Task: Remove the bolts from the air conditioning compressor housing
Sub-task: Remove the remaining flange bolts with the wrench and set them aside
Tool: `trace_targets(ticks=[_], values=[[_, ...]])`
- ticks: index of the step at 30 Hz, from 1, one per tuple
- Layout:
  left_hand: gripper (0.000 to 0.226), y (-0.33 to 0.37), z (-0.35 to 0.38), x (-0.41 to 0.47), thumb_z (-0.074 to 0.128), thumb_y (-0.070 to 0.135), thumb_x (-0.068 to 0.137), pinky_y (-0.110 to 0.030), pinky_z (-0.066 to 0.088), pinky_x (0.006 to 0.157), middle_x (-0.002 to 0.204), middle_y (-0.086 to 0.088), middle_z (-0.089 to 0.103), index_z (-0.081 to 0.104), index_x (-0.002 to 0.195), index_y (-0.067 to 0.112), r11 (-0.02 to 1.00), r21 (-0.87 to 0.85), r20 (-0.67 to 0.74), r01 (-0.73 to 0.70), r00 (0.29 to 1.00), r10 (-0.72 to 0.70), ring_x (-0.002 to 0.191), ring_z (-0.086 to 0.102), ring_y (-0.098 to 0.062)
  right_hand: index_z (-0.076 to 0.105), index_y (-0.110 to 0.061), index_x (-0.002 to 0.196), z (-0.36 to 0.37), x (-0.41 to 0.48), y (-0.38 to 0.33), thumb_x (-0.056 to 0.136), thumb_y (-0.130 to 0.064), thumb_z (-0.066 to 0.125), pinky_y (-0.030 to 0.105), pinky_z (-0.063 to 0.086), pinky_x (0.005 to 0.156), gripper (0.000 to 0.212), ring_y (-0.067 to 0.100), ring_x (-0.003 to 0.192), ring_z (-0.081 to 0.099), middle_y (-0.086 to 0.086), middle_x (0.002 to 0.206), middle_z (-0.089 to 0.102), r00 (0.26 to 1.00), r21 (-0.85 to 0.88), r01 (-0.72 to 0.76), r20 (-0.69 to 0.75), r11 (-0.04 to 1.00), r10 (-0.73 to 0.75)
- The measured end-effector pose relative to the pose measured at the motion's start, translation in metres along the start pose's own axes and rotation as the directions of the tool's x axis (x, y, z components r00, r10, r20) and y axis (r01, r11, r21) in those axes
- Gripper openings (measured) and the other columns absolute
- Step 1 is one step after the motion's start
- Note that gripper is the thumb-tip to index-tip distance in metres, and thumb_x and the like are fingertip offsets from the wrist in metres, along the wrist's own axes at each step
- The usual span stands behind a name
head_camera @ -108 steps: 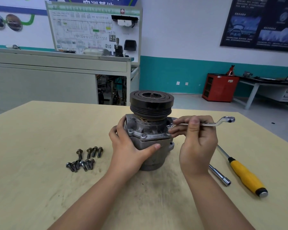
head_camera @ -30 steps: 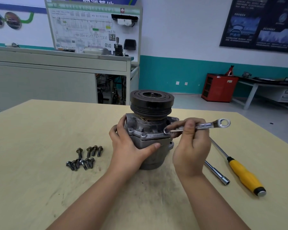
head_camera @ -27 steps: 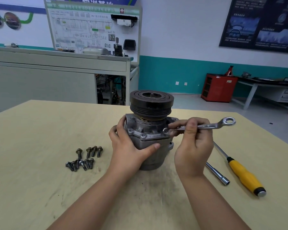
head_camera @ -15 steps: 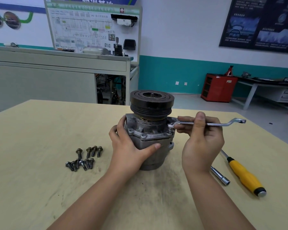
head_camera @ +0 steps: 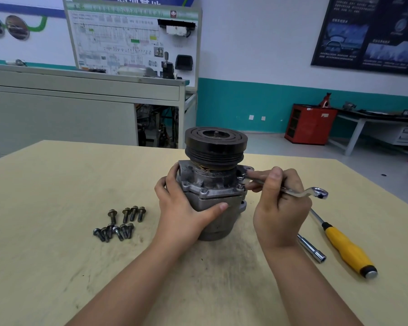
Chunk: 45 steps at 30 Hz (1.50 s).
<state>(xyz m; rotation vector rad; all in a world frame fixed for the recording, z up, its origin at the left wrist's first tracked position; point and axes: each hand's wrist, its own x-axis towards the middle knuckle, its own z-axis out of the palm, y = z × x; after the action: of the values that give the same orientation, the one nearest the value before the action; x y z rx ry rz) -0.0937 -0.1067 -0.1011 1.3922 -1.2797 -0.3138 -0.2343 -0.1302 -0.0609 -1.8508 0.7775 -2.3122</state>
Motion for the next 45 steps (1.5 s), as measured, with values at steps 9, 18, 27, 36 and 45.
trace_targets(ticks=[9,18,27,36,45], values=[[0.118,0.001,0.0,-0.001,0.078,0.056,0.051,-0.017,0.02,0.103,0.124,0.02,0.009,0.006,0.143,0.042,1.0,-0.007,0.008,0.013,1.0,-0.013,0.121,0.022,0.001,0.059,-0.02,0.07,0.003,0.003,0.001,0.096,-0.033,0.031,0.026,0.054,0.054,0.041,0.011,0.05,0.065,-0.013,0.064,0.069,0.951,0.134,-0.275,-0.109,0.952,0.29],[0.115,0.0,-0.001,-0.001,0.076,0.061,0.049,-0.017,0.022,0.101,0.119,0.025,0.007,0.004,0.139,0.049,1.0,-0.011,0.011,0.011,1.0,-0.011,0.12,0.025,-0.001,0.058,-0.012,0.047,0.011,0.027,0.013,0.101,-0.022,0.027,0.021,0.043,0.039,0.063,0.018,0.033,0.052,0.007,0.05,0.065,0.711,0.322,-0.649,-0.067,0.689,0.7],[0.115,-0.001,-0.001,0.0,0.076,0.062,0.05,-0.02,0.024,0.103,0.123,0.023,0.007,0.004,0.138,0.049,1.0,-0.006,0.016,0.005,1.0,-0.005,0.123,0.027,-0.004,0.042,-0.012,0.075,0.022,0.053,0.032,0.103,-0.029,0.035,0.012,0.025,0.031,0.034,0.006,0.025,0.031,-0.001,0.041,0.058,0.4,0.256,-0.901,0.18,0.35,0.898],[0.115,-0.002,0.0,0.0,0.076,0.06,0.051,-0.019,0.023,0.102,0.12,0.025,0.006,0.004,0.139,0.048,1.0,0.002,0.014,-0.001,1.0,0.001,0.121,0.026,-0.003,0.046,-0.009,0.07,-0.004,0.04,0.005,0.102,-0.023,0.038,0.017,0.043,0.04,0.036,0.015,0.034,0.053,0.007,0.053,0.066,0.589,0.496,-0.707,0.018,0.504,0.808],[0.117,-0.004,0.001,0.001,0.08,0.056,0.053,-0.019,0.023,0.103,0.121,0.023,0.008,0.004,0.141,0.046,1.0,0.012,-0.004,-0.007,1.0,0.007,0.12,0.024,-0.001,0.051,-0.008,0.066,-0.003,0.017,-0.009,0.1,-0.017,0.044,0.026,0.054,0.048,0.036,0.024,0.051,0.068,0.006,0.066,0.071,0.861,0.224,-0.498,0.016,0.838,0.508]])
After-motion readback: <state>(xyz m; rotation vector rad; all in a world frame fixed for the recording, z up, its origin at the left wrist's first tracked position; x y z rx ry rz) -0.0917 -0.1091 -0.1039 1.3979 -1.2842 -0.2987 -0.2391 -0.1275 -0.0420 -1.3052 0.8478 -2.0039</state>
